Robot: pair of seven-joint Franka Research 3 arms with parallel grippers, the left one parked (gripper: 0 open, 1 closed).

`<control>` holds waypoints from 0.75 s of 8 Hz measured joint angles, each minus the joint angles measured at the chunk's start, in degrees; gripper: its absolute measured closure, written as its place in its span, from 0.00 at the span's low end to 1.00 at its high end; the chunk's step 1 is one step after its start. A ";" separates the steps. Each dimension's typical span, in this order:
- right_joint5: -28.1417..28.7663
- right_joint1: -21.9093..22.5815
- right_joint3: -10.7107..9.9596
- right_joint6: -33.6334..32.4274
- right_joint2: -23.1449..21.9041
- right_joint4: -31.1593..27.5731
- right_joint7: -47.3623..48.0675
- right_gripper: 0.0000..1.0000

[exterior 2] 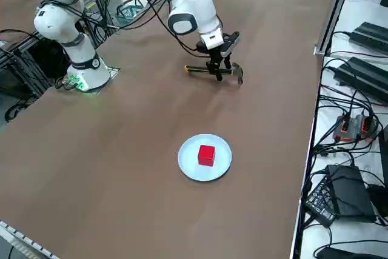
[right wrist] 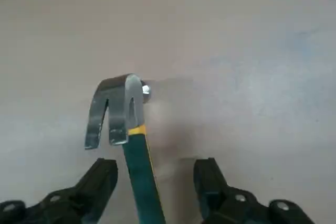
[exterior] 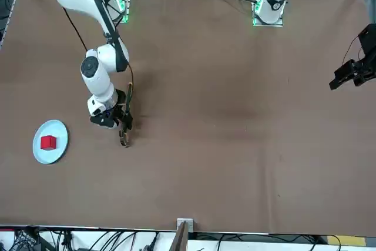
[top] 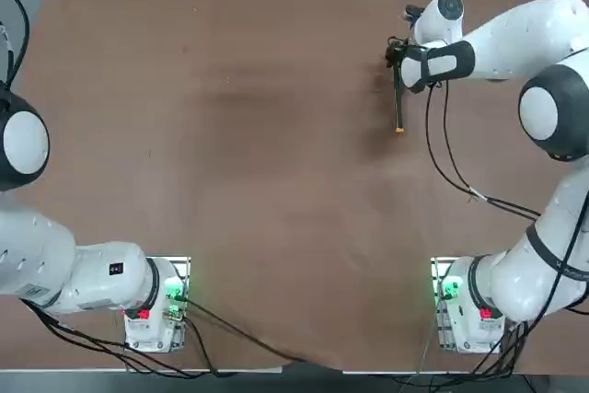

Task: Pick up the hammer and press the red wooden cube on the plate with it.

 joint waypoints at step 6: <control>-0.17 0.76 0.02 0.19 0.51 0.16 0.05 0.79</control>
